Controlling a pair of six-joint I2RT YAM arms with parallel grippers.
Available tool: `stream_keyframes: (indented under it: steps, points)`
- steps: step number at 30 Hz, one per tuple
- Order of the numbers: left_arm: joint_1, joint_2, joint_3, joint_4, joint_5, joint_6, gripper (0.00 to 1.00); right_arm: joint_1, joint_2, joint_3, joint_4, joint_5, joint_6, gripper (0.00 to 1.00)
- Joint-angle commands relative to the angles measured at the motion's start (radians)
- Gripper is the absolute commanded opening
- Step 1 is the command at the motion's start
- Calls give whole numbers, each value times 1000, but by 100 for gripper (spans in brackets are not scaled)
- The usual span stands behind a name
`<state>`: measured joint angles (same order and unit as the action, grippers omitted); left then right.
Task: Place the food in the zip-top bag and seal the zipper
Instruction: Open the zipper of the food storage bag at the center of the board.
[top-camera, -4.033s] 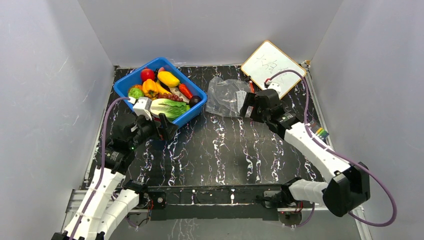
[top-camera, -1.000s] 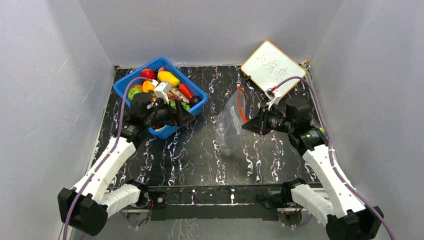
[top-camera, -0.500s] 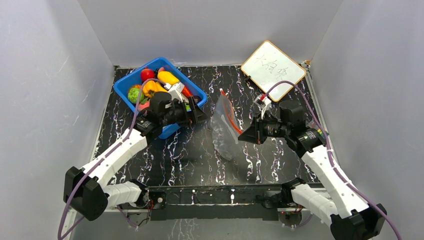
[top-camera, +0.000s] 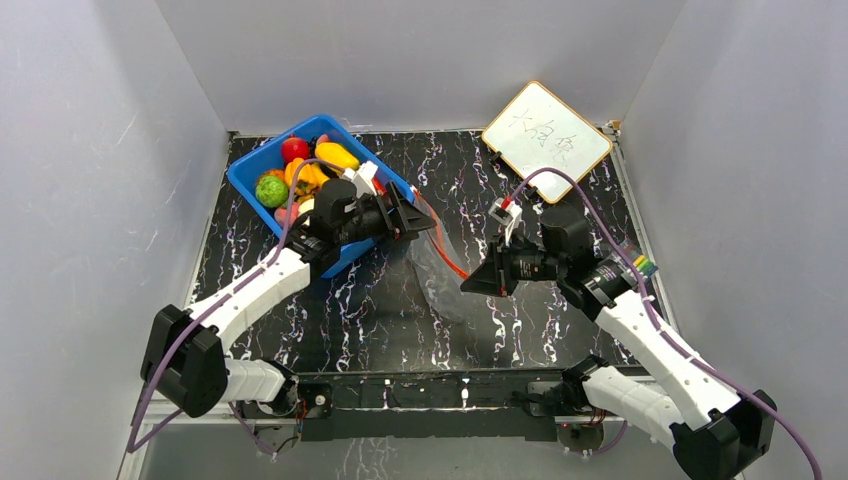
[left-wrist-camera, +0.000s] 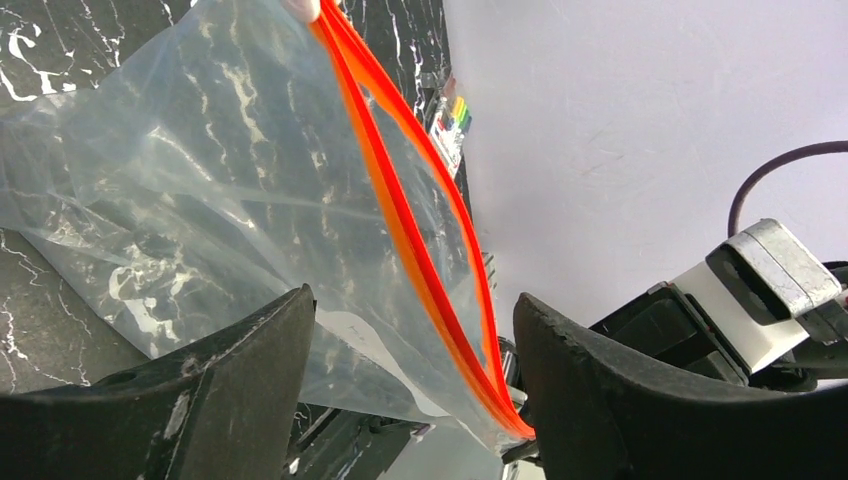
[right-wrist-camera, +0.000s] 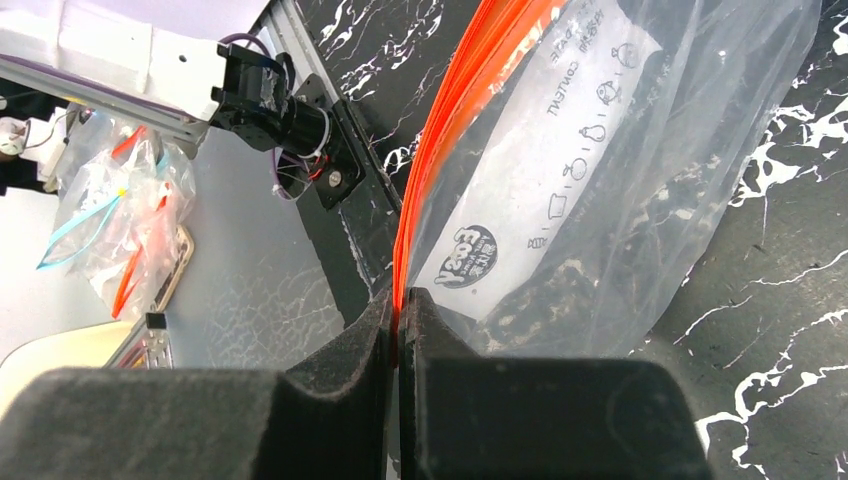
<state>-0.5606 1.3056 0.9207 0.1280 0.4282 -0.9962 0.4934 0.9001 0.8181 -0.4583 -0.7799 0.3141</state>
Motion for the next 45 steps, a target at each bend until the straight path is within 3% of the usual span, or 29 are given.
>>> stream_keyframes:
  steps: [1,3,6,10,12,16,18,24,30,39,42,45]
  points:
    - [-4,22,-20,28,3,-16,70,21,-13,-21,76,16,20,0]
    - [-5,33,-23,34,21,-20,68,24,-8,-23,69,12,13,0]
    - [-5,33,-24,23,17,-16,52,28,-3,-21,59,16,6,0]
    - [-5,17,-23,4,-9,-3,43,31,-2,-17,57,20,7,0]
    - [-5,8,-25,-3,-10,1,44,30,-2,-17,57,30,6,0]
    - [-5,-7,-11,-50,-11,4,65,31,-7,-20,52,56,9,0]
    - [-5,-20,-10,-64,-15,-2,66,31,-11,-27,56,61,11,0]
    - [-6,-69,-14,-92,-57,6,60,30,-12,-30,62,83,21,0]
    - [-5,-87,-10,-109,-117,38,61,32,-4,-15,57,81,19,0]
    - [-5,-50,10,-99,-142,51,48,32,-7,-9,59,66,27,0]
    - [-5,-44,11,-82,-146,55,37,32,-6,-8,56,70,24,0]
    - [-5,-42,18,-94,-147,61,36,32,-1,0,38,78,15,0]
